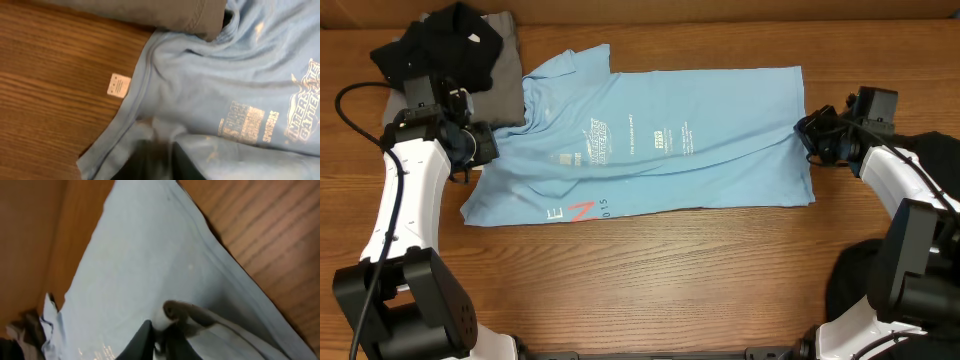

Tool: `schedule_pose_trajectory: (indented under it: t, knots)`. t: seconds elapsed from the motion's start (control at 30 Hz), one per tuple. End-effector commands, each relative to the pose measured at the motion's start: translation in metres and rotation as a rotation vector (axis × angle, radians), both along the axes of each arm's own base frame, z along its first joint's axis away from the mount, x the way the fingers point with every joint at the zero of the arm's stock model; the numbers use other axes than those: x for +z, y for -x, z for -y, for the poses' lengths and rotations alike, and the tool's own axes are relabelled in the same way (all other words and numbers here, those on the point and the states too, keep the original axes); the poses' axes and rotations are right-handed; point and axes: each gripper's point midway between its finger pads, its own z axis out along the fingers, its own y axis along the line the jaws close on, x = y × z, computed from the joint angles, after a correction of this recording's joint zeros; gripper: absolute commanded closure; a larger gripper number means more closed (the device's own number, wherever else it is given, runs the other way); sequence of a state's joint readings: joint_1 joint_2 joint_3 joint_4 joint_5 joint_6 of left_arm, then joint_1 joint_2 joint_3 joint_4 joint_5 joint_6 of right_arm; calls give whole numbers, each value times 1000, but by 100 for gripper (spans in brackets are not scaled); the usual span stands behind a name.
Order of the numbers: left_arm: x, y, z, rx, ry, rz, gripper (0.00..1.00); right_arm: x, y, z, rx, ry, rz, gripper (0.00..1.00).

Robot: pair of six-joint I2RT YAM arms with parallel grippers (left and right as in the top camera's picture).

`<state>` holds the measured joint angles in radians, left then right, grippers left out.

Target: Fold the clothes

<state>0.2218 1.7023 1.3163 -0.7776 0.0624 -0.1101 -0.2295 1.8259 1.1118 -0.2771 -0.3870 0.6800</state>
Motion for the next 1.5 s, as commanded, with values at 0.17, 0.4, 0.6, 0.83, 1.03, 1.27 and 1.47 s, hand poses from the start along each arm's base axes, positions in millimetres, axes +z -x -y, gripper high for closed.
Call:
schedule_pose_trajectory:
  t: [0.17, 0.4, 0.6, 0.83, 1.03, 1.27, 1.47]
  knots:
    - [7, -7, 6, -61, -1, 24, 56, 23, -4, 5, 68, 18, 73, 55]
    - [7, 20, 69, -360, 186, -38, 68, 53, 22, -5, 164, 33, 85, 50]
    - [-19, 41, 107, -481, 144, -132, 61, 100, 46, -12, 178, 61, 131, 48]
    - [-55, 46, 118, -524, -2, -152, 47, 120, 70, -19, 181, 59, 122, 46]
    - [-68, 44, 115, -514, -7, -156, 48, 111, 82, -22, 201, 57, 67, 45]
    - [-102, 50, 121, -522, 50, -242, 64, 110, 83, -22, 201, 55, 60, 45]
    - [-110, 52, 121, -520, 51, -264, 70, 109, 84, -21, 206, 67, 59, 44]
